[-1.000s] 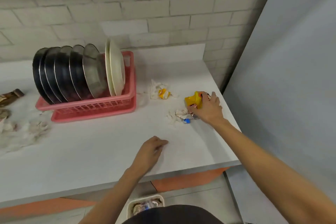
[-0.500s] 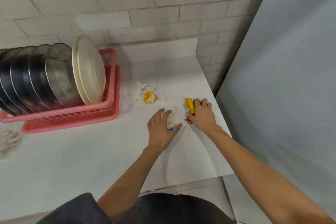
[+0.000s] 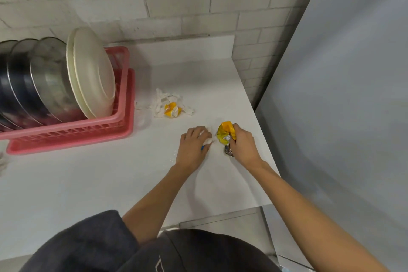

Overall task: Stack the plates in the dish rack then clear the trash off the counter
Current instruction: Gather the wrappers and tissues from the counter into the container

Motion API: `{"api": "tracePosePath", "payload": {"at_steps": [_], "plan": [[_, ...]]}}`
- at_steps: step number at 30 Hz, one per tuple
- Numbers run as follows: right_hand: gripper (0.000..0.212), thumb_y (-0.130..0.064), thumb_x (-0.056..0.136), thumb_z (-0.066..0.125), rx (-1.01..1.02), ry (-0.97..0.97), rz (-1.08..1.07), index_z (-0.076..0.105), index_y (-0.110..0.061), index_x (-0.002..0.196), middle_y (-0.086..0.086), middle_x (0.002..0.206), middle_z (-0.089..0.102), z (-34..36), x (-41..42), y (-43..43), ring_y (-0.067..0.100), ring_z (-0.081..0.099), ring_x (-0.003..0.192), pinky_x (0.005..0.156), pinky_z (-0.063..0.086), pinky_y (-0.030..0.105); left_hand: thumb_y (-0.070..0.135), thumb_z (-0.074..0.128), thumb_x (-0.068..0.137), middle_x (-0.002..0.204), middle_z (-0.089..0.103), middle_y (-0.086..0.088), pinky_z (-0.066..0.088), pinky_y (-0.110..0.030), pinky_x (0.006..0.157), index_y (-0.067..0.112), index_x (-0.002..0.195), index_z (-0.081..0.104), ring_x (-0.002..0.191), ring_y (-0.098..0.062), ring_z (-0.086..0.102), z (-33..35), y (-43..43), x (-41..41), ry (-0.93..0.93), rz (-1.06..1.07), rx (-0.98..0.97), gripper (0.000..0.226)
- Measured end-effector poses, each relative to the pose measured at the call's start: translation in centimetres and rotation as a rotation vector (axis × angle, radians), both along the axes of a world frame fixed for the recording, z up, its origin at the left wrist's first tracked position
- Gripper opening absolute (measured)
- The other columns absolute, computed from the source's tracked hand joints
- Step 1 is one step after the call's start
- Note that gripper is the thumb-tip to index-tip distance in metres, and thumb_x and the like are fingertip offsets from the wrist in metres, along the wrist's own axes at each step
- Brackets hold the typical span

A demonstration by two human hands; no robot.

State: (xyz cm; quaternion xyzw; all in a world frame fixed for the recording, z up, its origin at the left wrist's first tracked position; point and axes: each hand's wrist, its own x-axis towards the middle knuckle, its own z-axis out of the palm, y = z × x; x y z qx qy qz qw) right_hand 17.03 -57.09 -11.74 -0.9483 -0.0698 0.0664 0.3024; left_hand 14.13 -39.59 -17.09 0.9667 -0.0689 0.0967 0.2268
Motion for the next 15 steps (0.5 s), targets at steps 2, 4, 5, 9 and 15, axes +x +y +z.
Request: {"api": "tracePosePath", "payload": {"at_steps": [2, 4, 5, 9, 15], "plan": [[0.01, 0.001, 0.09, 0.045, -0.019, 0.03, 0.002, 0.051, -0.005, 0.094, 0.012, 0.084, 0.06, 0.0, -0.8, 0.1, 0.027, 0.05, 0.071, 0.062, 0.034, 0.031, 0.013, 0.062, 0.087, 0.112, 0.059, -0.004, 0.039, -0.034, 0.073, 0.016, 0.105, 0.065, 0.096, -0.029, 0.055, 0.0, 0.1, -0.5, 0.001, 0.032, -0.009, 0.019], [0.015, -0.001, 0.088, 0.045, -0.024, 0.072, 0.008, 0.055, -0.004, 0.098, 0.012, 0.087, 0.062, -0.1, -2.0, 0.6, 0.03, 0.053, 0.074, 0.062, 0.037, 0.032, 0.014, 0.06, 0.088, 0.102, 0.06, -0.006, 0.041, -0.035, 0.067, 0.014, 0.103, 0.064, 0.085, -0.027, 0.056, 0.1, 0.2, -1.6, 0.026, 0.041, -0.059, 0.016], [0.015, -0.001, 0.087, 0.045, -0.011, 0.102, 0.008, 0.056, -0.005, 0.096, 0.01, 0.086, 0.062, 0.0, -2.8, 0.9, 0.03, 0.055, 0.075, 0.061, 0.037, 0.032, 0.018, 0.056, 0.089, 0.098, 0.06, -0.005, 0.042, -0.034, 0.065, 0.015, 0.102, 0.063, 0.083, -0.025, 0.056, 0.2, 0.3, -2.3, 0.042, 0.043, -0.103, 0.015], [0.013, -0.002, 0.077, 0.047, 0.051, 0.243, -0.002, 0.058, -0.006, 0.073, 0.005, 0.071, 0.061, 0.4, -6.6, 2.6, 0.025, 0.051, 0.065, 0.059, 0.04, 0.031, 0.026, 0.045, 0.089, 0.068, 0.051, 0.005, 0.034, -0.031, 0.059, 0.022, 0.067, 0.049, 0.064, -0.013, 0.047, 2.2, 1.0, -5.9, 0.149, 0.092, -0.364, 0.022], [0.034, -0.032, 0.082, 0.048, 0.036, 0.358, 0.008, 0.043, -0.016, 0.053, 0.003, 0.06, 0.055, 1.2, -13.8, 5.5, 0.025, 0.05, 0.059, 0.058, 0.038, 0.033, 0.023, 0.045, 0.08, 0.047, 0.028, 0.004, 0.024, -0.031, 0.052, 0.022, 0.048, 0.028, 0.049, -0.01, 0.027, 4.2, 4.0, -13.4, 0.29, 0.102, -0.559, 0.037]]}}
